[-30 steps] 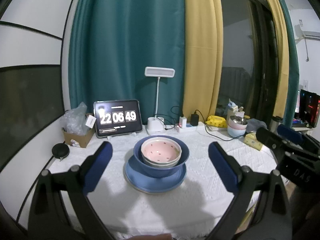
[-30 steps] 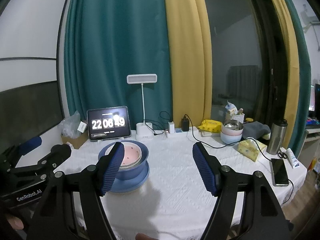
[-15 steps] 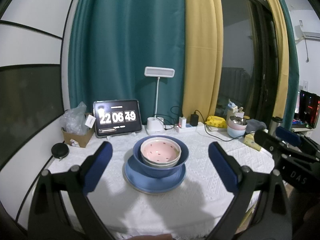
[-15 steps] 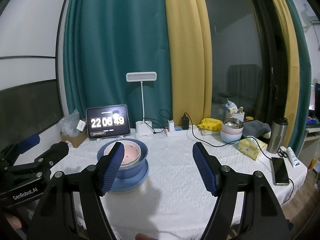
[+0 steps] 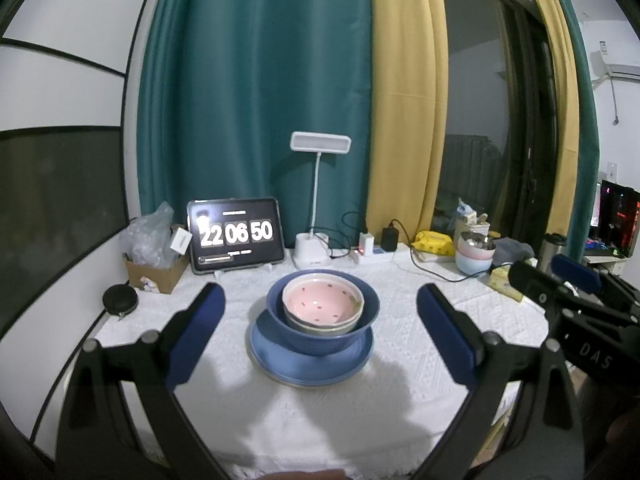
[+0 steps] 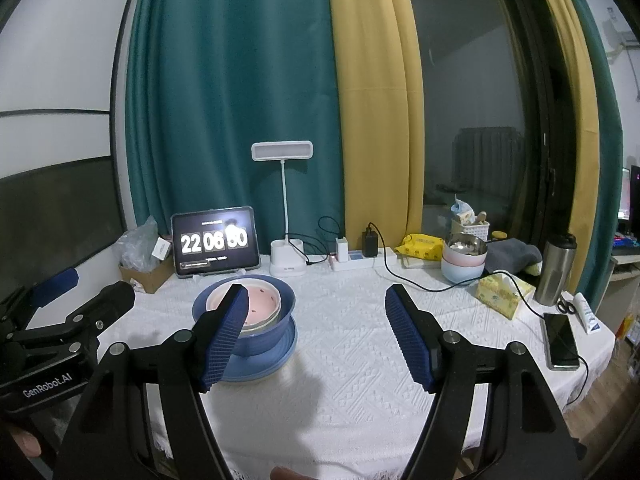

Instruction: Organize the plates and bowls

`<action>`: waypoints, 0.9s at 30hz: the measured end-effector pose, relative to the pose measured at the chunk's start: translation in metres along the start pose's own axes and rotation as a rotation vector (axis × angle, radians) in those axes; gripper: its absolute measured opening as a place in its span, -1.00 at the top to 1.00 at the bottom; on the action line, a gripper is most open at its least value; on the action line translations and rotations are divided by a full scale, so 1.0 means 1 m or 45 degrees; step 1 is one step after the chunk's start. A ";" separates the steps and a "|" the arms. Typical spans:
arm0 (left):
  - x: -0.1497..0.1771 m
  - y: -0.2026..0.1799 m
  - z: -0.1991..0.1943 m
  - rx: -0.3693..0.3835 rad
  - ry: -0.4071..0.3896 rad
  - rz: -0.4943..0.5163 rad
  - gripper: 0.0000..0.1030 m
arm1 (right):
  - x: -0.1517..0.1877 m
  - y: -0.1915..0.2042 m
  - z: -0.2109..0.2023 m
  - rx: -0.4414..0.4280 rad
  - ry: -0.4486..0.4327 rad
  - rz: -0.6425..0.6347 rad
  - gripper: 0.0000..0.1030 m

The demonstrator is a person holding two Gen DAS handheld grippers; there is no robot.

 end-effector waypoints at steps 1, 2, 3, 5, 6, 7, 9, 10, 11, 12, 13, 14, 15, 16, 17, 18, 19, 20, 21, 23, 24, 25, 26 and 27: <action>0.000 0.000 0.000 0.000 0.001 0.000 -0.89 | 0.000 0.000 0.000 0.000 0.000 0.000 -0.44; 0.000 -0.001 0.000 0.000 0.000 -0.001 -0.89 | 0.000 0.000 0.000 -0.001 0.000 -0.001 -0.44; 0.000 -0.001 0.001 -0.001 0.000 -0.001 -0.89 | 0.000 0.000 0.000 -0.001 0.000 -0.001 -0.44; 0.001 0.000 0.001 -0.001 0.003 -0.001 -0.89 | 0.000 0.000 0.000 -0.001 0.000 -0.002 -0.44; 0.001 -0.001 0.002 -0.001 0.002 -0.001 -0.89 | 0.000 -0.001 0.000 0.000 0.001 -0.001 -0.44; 0.001 -0.001 0.002 -0.002 0.001 0.000 -0.89 | 0.000 -0.001 0.000 -0.001 0.001 0.000 -0.44; 0.000 -0.001 0.001 -0.001 0.001 -0.001 -0.89 | -0.001 -0.001 0.000 -0.001 0.001 -0.001 -0.44; 0.000 -0.001 0.002 -0.001 0.001 -0.001 -0.89 | -0.001 -0.001 0.000 -0.002 0.002 0.001 -0.44; 0.000 0.000 0.002 -0.002 0.002 -0.001 -0.89 | -0.001 -0.001 0.000 -0.003 0.003 0.002 -0.44; 0.000 -0.001 0.002 -0.001 0.002 -0.001 -0.89 | -0.001 -0.001 0.000 -0.001 0.002 -0.001 -0.44; 0.000 -0.001 0.002 -0.001 0.002 -0.001 -0.89 | -0.001 -0.001 0.000 -0.001 0.002 -0.002 -0.44; 0.000 0.000 0.002 -0.001 0.003 -0.001 -0.89 | -0.001 -0.001 0.000 0.000 0.002 -0.001 -0.44; 0.000 0.000 0.002 -0.001 0.003 -0.002 -0.89 | -0.001 -0.001 0.000 -0.001 0.003 0.001 -0.44; 0.000 0.000 0.002 -0.001 0.003 -0.002 -0.89 | -0.001 -0.001 0.000 -0.002 0.002 -0.001 -0.44; 0.000 -0.001 0.001 -0.001 0.002 -0.001 -0.89 | -0.001 -0.001 0.000 -0.001 0.002 -0.002 -0.44; 0.000 -0.001 0.001 -0.001 0.001 -0.001 -0.89 | -0.001 -0.001 0.000 -0.001 0.002 -0.001 -0.44; 0.000 -0.001 0.001 -0.001 0.001 -0.001 -0.89 | -0.001 -0.001 0.001 -0.002 0.002 0.000 -0.44; 0.000 -0.001 0.002 0.000 0.002 -0.001 -0.89 | -0.001 -0.001 0.000 -0.001 0.002 0.000 -0.44; 0.000 -0.001 0.002 -0.001 0.001 -0.001 -0.89 | -0.002 -0.001 0.001 -0.002 0.002 -0.001 -0.44; 0.000 -0.001 0.001 -0.001 0.002 -0.001 -0.89 | -0.002 -0.001 0.001 -0.002 0.003 0.000 -0.44; 0.000 -0.001 0.001 -0.002 0.003 -0.002 -0.89 | -0.002 -0.001 0.001 -0.001 0.003 -0.001 -0.44; 0.000 -0.001 0.002 -0.001 0.003 -0.002 -0.89 | -0.002 -0.001 0.000 -0.001 0.003 0.000 -0.44; 0.000 -0.001 0.001 -0.002 0.002 -0.002 -0.89 | -0.002 -0.001 0.000 -0.002 0.003 0.000 -0.44; 0.000 -0.001 0.001 -0.002 0.002 -0.002 -0.89 | -0.002 -0.001 0.001 -0.002 0.003 0.000 -0.44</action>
Point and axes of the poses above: each gripper's, at about its wrist camera, not at the fingertips, and z roughly the way its jaws point, y to its left, x to its underside, the point moved 1 cm from there along z, roughly the way its jaws point, and after that the axes turned 15 degrees about -x, right-handed, at the moved point
